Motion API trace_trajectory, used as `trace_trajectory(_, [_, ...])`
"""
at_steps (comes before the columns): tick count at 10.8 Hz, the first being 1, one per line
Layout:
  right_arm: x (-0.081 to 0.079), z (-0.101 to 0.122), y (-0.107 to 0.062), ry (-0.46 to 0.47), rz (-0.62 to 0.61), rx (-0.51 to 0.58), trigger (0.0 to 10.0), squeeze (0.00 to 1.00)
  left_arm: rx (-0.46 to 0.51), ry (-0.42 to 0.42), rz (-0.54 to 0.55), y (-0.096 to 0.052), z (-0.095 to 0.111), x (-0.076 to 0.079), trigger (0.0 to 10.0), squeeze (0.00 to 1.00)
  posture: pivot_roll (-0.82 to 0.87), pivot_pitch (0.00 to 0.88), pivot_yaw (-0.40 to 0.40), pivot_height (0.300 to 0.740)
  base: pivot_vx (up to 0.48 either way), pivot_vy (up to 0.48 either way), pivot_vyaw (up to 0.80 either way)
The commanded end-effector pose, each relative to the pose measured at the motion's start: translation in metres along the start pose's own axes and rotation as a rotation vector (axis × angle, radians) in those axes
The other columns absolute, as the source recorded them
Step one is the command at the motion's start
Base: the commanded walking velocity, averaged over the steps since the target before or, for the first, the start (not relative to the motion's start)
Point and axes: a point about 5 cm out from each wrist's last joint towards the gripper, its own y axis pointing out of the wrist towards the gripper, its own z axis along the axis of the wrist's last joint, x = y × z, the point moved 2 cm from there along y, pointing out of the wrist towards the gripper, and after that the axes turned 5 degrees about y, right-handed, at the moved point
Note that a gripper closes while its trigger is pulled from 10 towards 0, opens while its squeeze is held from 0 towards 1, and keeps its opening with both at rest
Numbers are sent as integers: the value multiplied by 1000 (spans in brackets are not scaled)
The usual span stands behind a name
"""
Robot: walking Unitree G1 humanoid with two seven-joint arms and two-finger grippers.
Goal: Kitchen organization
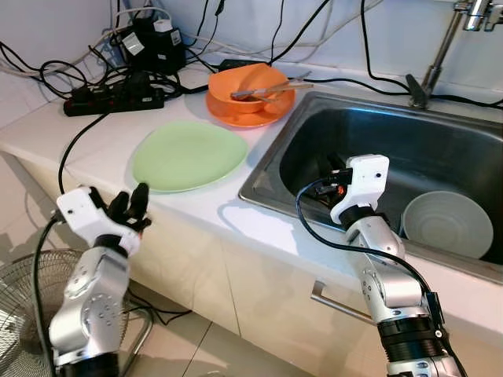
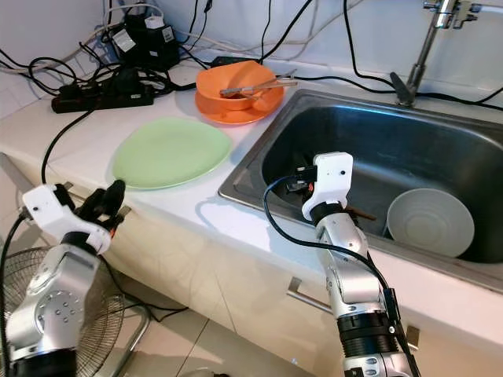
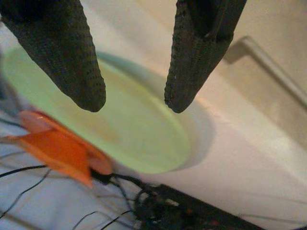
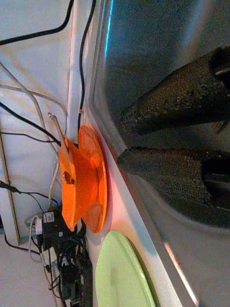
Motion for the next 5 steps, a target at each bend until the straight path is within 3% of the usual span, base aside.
trace_trajectory(1, [-1, 4, 3, -3, 9, 16, 10000, 0, -2, -7, -2, 0, 2, 3, 10000, 0, 90, 0, 88, 740, 0, 0, 0])
trace_trajectory(5, [4, 7, 3, -12, -1, 20, 10000, 0, 0, -82, -28, 5, 3, 17, 10000, 0, 74, 0, 89, 740, 0, 0, 0])
